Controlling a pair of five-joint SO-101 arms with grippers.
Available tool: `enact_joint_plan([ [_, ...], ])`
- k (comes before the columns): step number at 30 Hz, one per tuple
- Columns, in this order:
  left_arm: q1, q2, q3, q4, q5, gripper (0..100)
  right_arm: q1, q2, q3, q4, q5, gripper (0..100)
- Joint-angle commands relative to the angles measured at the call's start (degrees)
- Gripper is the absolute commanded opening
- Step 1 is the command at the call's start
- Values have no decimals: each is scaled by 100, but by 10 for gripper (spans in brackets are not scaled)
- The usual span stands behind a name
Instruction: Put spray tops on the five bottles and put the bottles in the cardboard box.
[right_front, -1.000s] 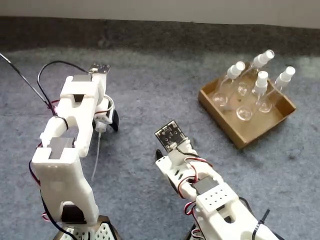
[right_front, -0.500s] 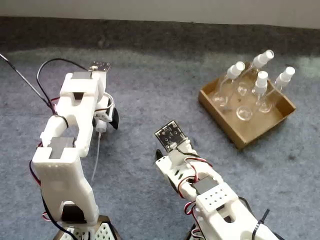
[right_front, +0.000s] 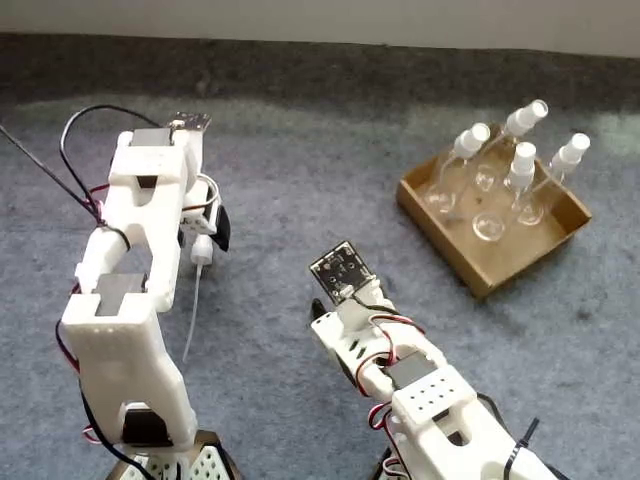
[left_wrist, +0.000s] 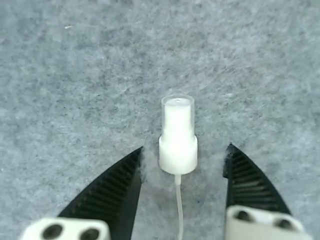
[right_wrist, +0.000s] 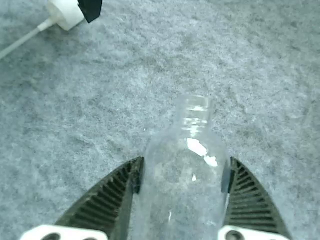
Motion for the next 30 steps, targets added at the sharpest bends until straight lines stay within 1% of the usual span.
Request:
enact_joint_plan([
  [1,-66,-66,136,-220,26,220,-57,-180,-31,-163,79,202],
  [6,-57,-66,277,-352,26,220,-48,-180,-31,-163,79,202],
  [30,-75,-57,418,-378,44,220,-48,-180,-22,-163,79,202],
])
